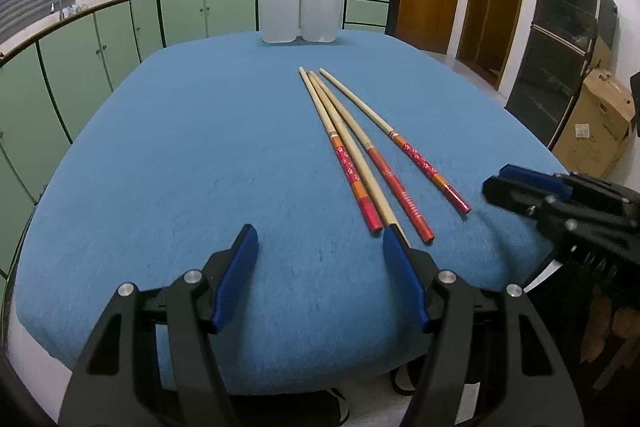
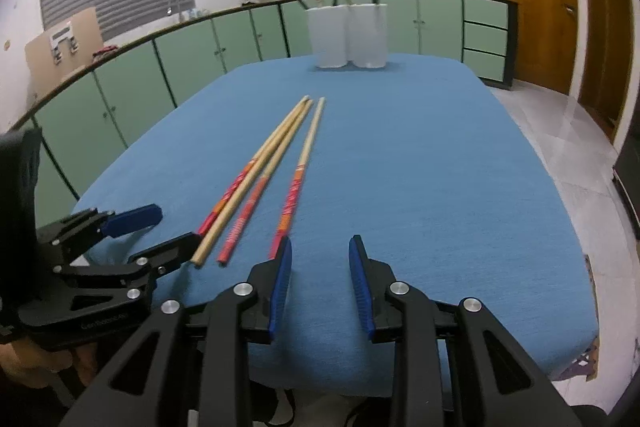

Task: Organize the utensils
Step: 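Close the left tool on a red-patterned chopstick while the right tool grasps another red one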

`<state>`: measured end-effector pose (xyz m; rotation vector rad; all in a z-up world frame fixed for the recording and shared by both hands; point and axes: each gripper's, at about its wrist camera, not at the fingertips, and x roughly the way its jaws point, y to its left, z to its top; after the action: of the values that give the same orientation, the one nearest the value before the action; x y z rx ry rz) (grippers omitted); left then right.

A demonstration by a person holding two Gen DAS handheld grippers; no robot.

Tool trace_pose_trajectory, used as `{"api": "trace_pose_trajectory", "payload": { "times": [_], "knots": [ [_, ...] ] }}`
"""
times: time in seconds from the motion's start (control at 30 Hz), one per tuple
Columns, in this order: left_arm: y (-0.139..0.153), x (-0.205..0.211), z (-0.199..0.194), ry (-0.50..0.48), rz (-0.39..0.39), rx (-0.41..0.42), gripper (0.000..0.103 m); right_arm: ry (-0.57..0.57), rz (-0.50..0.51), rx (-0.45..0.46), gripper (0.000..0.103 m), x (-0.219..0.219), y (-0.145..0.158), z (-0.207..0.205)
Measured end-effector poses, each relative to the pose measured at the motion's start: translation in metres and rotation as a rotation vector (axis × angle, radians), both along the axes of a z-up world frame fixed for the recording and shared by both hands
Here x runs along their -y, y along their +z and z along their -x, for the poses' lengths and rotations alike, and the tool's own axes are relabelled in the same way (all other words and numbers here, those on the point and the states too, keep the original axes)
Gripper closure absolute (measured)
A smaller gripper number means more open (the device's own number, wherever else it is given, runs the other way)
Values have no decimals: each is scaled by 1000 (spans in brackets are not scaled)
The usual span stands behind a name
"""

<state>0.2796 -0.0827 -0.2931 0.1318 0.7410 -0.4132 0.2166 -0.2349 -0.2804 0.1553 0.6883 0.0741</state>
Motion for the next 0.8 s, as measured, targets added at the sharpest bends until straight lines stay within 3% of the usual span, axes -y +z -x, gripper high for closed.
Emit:
{"api": "trace_pose_trajectory", "payload": {
  "times": [0.1,0.17,0.43,0.5,0.7,0.8],
  "knots": [
    [0,3,-3,6,2,6,40,-25,-17,-3,73,11,0,1],
    [-1,2,-6,26,7,9,45,-25,-15,-7,73,13,-1,0],
    [2,-1,-4,13,34,17,92,88,18,8,73,-18,-5,-3],
    [2,0,-2,2,29,23,97,114,40,7,73,-27,-8,-5],
    [0,2,-7,-6,31,13,95,120,92,19,74,-36,-12,-12],
    [0,2,-7,-8,36,10,94,97,123,24,88,-33,-13,-16]
  ]
}}
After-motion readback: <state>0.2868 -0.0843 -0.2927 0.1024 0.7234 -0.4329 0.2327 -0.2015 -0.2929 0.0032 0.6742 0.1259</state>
